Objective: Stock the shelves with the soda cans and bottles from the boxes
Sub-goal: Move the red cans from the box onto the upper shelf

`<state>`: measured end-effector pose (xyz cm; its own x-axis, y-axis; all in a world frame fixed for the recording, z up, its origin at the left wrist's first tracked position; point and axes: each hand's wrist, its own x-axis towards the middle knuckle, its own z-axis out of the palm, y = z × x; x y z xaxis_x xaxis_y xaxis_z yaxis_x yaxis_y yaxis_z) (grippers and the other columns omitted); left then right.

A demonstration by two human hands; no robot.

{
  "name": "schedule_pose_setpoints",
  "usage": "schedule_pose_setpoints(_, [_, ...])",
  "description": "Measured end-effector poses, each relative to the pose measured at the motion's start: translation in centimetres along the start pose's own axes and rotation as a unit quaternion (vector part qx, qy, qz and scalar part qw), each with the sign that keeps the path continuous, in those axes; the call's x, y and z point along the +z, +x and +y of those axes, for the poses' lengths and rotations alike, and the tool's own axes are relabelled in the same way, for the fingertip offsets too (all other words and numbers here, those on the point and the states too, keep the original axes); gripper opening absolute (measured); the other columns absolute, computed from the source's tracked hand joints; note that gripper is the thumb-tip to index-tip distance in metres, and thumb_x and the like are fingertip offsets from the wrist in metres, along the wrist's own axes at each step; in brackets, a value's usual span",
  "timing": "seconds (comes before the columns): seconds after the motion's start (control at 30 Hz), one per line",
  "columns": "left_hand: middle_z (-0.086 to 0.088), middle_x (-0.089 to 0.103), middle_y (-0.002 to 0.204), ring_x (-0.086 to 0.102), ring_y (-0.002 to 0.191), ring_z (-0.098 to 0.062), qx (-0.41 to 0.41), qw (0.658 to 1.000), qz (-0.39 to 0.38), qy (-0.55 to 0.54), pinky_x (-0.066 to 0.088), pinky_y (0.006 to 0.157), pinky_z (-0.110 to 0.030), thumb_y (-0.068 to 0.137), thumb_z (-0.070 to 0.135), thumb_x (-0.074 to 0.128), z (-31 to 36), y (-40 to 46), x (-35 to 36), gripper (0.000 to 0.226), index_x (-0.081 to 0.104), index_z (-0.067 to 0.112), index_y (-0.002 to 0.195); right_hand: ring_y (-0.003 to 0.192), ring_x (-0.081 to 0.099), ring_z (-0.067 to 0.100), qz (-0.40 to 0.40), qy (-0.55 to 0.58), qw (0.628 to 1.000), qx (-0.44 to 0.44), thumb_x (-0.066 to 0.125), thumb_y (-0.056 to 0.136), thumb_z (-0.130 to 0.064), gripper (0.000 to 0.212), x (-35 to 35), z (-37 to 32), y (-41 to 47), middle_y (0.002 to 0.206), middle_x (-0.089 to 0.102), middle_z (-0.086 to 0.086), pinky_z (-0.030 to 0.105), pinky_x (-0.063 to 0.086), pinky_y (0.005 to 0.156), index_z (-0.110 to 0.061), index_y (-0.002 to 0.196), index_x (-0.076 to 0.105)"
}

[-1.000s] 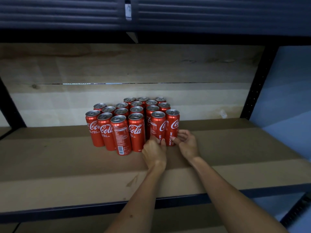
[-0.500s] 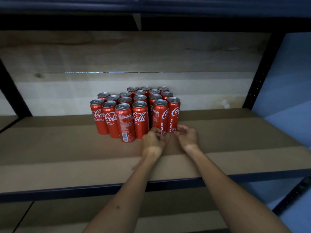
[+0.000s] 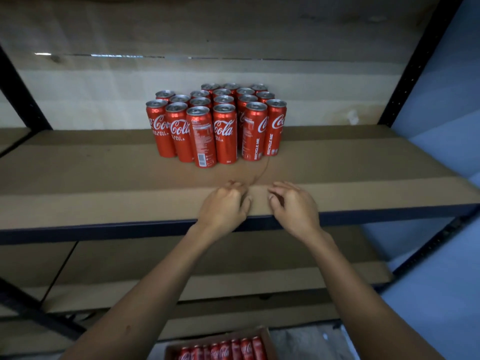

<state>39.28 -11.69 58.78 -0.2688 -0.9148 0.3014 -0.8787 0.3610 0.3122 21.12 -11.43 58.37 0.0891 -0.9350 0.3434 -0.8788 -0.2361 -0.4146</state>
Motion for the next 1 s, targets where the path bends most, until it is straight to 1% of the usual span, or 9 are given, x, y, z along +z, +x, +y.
schedule_pose_setpoints(0.1, [-0.012, 0.065, 0.125, 0.058, 0.121, -0.031, 0.063, 0.994, 0.064, 0.059, 0.047, 0.098, -0.041, 0.095, 0.033, 0.037, 0.2, -2.7, 0.5, 0.044, 0.066, 0.006, 0.115, 0.129, 0.054, 0.021, 0.061, 0.019, 0.998, -0.017, 0.046, 0.094, -0.028, 0.037, 1.2, -0.4, -2.9, 0.129, 0.066, 0.002, 0.037, 0.037, 0.105, -0.015, 0.117, 0.072])
schedule_pose_setpoints(0.17, [-0.013, 0.061, 0.13, 0.054, 0.125, -0.031, 0.085, 0.988, 0.092, 0.087, 0.043, 0.103, -0.042, 0.094, 0.033, 0.043, -0.1, -4.7, 1.0, 0.044, 0.062, 0.006, 0.123, 0.132, 0.05, 0.02, 0.089, 0.032, 0.995, -0.026, 0.048, 0.096, -0.025, 0.035, 1.8, -0.4, -4.8, 0.131, 0.064, 0.002, 0.038, 0.031, 0.109, -0.013, 0.122, 0.069])
schedule_pose_setpoints(0.3, [-0.014, 0.036, 0.154, 0.029, 0.145, -0.029, 0.098, 0.985, 0.075, 0.121, 0.021, 0.118, -0.045, 0.087, 0.027, 0.059, -0.6, -9.3, 2.3, 0.067, 0.039, 0.005, 0.146, 0.144, 0.034, 0.023, 0.126, 0.055, 0.989, -0.057, 0.055, 0.093, -0.015, 0.041, 3.5, -0.3, -8.4, 0.147, 0.05, 0.008, 0.041, 0.023, 0.12, -0.007, 0.133, 0.06])
schedule_pose_setpoints(0.43, [-0.017, 0.02, 0.16, 0.013, 0.15, -0.03, 0.097, 0.989, 0.084, 0.068, 0.02, 0.119, -0.049, 0.089, 0.019, 0.055, -1.7, -13.0, 5.2, 0.055, 0.046, 0.003, 0.141, 0.148, 0.026, 0.028, 0.136, 0.1, 0.983, -0.066, 0.056, 0.09, -0.002, 0.039, 6.3, 0.0, -11.8, 0.155, 0.035, 0.013, 0.035, 0.029, 0.118, -0.001, 0.129, 0.061])
schedule_pose_setpoints(0.53, [-0.017, 0.024, 0.158, 0.018, 0.149, -0.03, 0.048, 0.999, -0.004, 0.012, 0.027, 0.118, -0.048, 0.088, 0.016, 0.057, -3.0, -16.4, 8.8, 0.056, 0.045, 0.003, 0.141, 0.138, 0.043, 0.029, 0.084, 0.116, 0.99, -0.015, 0.057, 0.088, -0.004, 0.037, 9.2, 0.6, -14.3, 0.146, 0.048, 0.016, 0.034, 0.036, 0.114, 0.0, 0.123, 0.064])
schedule_pose_setpoints(0.63, [-0.017, 0.041, 0.149, 0.04, 0.138, -0.033, -0.041, 0.993, -0.102, -0.045, 0.042, 0.107, -0.048, 0.084, 0.013, 0.06, -4.7, -20.1, 12.7, 0.052, 0.053, 0.005, 0.135, 0.128, 0.054, 0.028, -0.006, 0.126, 0.991, 0.045, 0.056, 0.087, -0.008, 0.038, 12.6, 1.6, -17.2, 0.137, 0.058, 0.015, 0.038, 0.042, 0.109, -0.002, 0.123, 0.065])
schedule_pose_setpoints(0.8, [-0.011, 0.062, 0.128, 0.059, 0.114, -0.03, -0.202, 0.943, -0.247, -0.093, 0.047, 0.097, -0.036, 0.088, 0.021, 0.056, -7.9, -25.0, 18.6, 0.041, 0.058, 0.013, 0.128, 0.117, 0.061, 0.031, -0.143, 0.126, 0.973, 0.127, 0.057, 0.088, -0.008, 0.037, 18.8, 3.8, -21.3, 0.125, 0.065, 0.017, 0.035, 0.045, 0.104, 0.001, 0.123, 0.064])
schedule_pose_setpoints(0.93, [-0.01, 0.071, 0.109, 0.066, 0.096, -0.022, -0.298, 0.898, -0.303, -0.116, 0.049, 0.086, -0.031, 0.088, 0.02, 0.063, -10.0, -28.5, 23.4, 0.025, 0.068, 0.012, 0.11, 0.11, 0.064, 0.027, -0.226, 0.114, 0.949, 0.186, 0.058, 0.092, -0.011, 0.037, 23.9, 5.5, -24.5, 0.121, 0.068, 0.014, 0.034, 0.05, 0.097, -0.006, 0.128, 0.062])
schedule_pose_setpoints(1.0, [-0.011, 0.071, 0.106, 0.065, 0.092, -0.021, -0.334, 0.877, -0.314, -0.142, 0.048, 0.085, -0.029, 0.089, 0.017, 0.064, -11.0, -30.0, 26.0, 0.02, 0.069, 0.011, 0.107, 0.108, 0.065, 0.025, -0.277, 0.105, 0.93, 0.217, 0.055, 0.093, -0.024, 0.036, 27.1, 6.7, -26.2, 0.119, 0.069, 0.011, 0.036, 0.053, 0.094, -0.014, 0.127, 0.062])
